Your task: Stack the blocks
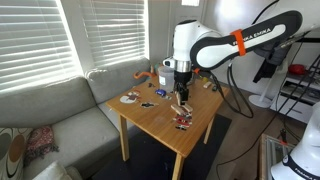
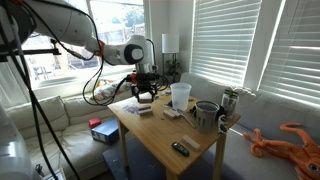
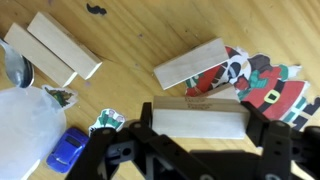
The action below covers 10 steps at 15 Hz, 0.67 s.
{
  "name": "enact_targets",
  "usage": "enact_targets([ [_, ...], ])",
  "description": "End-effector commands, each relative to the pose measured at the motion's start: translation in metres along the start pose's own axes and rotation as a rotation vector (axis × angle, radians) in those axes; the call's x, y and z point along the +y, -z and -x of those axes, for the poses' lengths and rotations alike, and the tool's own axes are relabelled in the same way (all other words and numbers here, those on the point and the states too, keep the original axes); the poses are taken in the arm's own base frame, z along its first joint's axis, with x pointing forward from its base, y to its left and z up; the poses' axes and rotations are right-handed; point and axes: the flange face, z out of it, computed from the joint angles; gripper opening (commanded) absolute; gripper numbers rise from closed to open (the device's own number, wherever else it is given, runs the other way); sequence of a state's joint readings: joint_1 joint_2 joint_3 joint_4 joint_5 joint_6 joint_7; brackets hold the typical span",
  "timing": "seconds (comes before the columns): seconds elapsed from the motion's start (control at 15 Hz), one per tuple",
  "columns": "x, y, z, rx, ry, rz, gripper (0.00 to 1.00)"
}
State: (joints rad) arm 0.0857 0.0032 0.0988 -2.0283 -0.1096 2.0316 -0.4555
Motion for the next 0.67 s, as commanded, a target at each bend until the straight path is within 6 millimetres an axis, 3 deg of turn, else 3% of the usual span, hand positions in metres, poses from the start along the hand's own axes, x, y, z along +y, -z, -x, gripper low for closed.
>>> enact_targets([
  [0.0, -0.009, 0.0, -0.014, -0.028, 0.129, 0.01, 0.61],
  [0.6, -0.018, -0.014, -0.028, -0.059, 0.325, 0.011, 0.61],
])
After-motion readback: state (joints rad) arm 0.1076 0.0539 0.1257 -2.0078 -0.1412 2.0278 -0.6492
